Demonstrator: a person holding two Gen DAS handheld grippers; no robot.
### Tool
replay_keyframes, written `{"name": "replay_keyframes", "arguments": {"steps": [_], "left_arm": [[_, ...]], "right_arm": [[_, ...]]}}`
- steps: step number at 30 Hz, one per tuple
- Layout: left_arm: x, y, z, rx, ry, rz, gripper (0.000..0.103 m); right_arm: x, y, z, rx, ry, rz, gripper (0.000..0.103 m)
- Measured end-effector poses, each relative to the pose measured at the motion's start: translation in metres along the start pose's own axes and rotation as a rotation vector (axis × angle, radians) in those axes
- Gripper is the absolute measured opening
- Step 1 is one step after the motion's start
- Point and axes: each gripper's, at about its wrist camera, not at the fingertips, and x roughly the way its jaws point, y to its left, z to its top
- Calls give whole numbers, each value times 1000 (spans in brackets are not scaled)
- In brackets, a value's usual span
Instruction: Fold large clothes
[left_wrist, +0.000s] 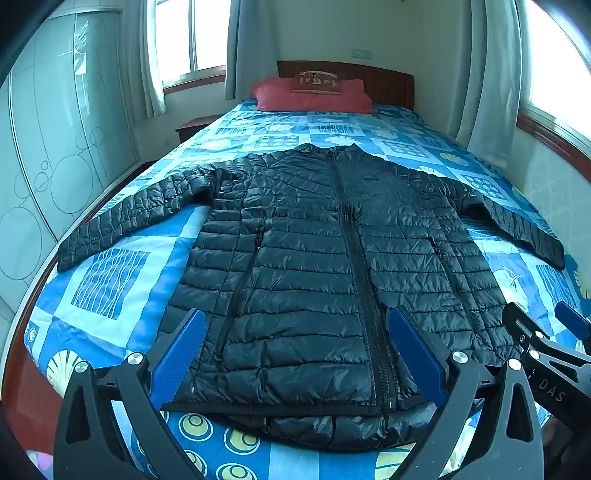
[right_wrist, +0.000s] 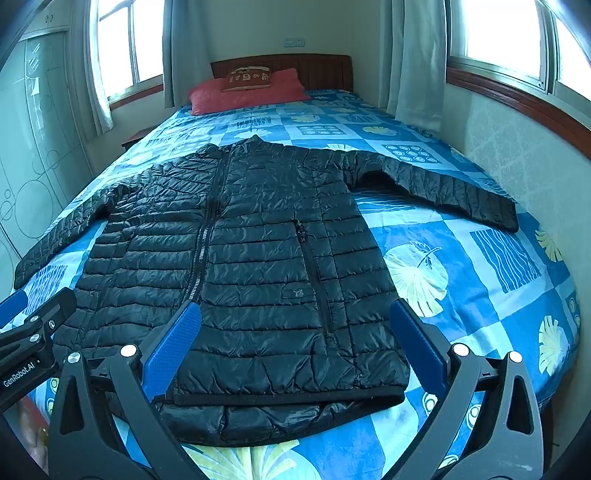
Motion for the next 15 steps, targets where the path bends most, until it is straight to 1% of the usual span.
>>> {"name": "replay_keyframes", "arguments": {"steps": [15], "left_arm": [[2,-2,-2,2,2,0,98]], "right_arm": [[0,1,0,0,3,0,101]]}}
